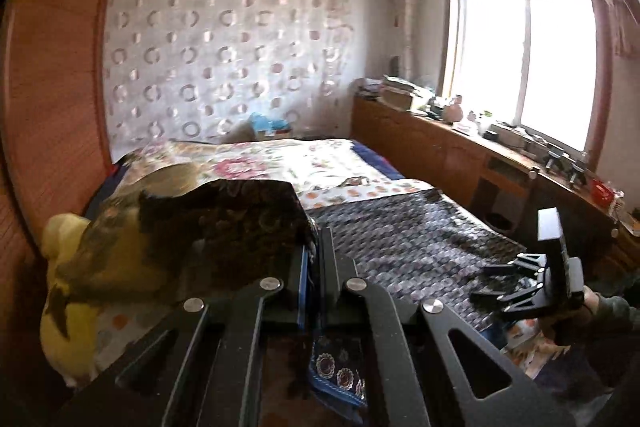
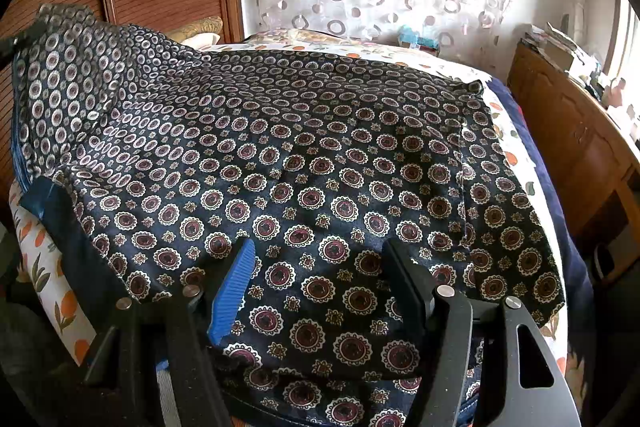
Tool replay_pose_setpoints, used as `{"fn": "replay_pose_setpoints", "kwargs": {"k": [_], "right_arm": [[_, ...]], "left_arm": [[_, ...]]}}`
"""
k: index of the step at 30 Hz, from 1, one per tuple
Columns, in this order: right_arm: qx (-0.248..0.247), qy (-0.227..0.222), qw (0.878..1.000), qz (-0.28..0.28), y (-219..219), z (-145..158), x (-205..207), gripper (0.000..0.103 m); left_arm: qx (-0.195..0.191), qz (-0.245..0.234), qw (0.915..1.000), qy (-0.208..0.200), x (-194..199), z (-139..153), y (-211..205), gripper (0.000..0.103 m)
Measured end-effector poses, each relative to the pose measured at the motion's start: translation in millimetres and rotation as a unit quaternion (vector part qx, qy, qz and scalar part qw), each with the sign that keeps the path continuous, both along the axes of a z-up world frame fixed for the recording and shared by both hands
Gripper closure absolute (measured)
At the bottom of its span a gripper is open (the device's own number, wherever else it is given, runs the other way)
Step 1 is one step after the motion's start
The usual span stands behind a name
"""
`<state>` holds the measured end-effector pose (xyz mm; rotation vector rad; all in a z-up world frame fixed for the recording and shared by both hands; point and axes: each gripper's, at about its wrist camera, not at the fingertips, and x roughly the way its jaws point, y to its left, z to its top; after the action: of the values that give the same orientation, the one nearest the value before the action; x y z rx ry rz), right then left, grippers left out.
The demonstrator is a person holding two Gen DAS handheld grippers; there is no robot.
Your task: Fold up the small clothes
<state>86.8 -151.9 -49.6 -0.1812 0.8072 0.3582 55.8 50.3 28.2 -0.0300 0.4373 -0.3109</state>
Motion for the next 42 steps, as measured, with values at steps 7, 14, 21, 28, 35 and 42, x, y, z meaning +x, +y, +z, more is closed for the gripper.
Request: {"fn": "replay_pose_setpoints", "kwargs": {"k": [7,14,21,28,35,42], "right_arm": [[0.001,0.0,1.0,0.0,-0.1,0.3,0.2,0.035],[0.001,0.0,1.0,0.0,0.0,0.6,-0.4,0.035],[0.002,0.0,1.0,0.0,1.0,0.5,-2.1,0.035],[0.015,0.001,1.0,-0.009,-0.6,0.6,-1.5,0.035],[0.037,0.0,0.999,-0.02,-2.9,1.0,-1.2,0.035],[0.04,-0.001,0.999,-0.024,-2.2,0.7,-2.2,0.035]], "left_arm": [[0.011,-0.035,0.9991,-0.023,15.3,29.7,-23.0,0.098],[0.012,-0.065,0.9973,-0.033,28.5,49.6,-49.9,0.098],[0.002,-0.092,0.9958,0.001,43.9,24.5,-79.0,0.098],[0.021,-0.104,0.993,0.053,43.8,-11.3,-99.8,0.095],[0.016,-0.096,0.9933,0.064,32.5,-26.7,-90.3,0.053],[0.022,-0.068,0.9957,0.058,18.8,-30.5,-70.9,0.028]]}}
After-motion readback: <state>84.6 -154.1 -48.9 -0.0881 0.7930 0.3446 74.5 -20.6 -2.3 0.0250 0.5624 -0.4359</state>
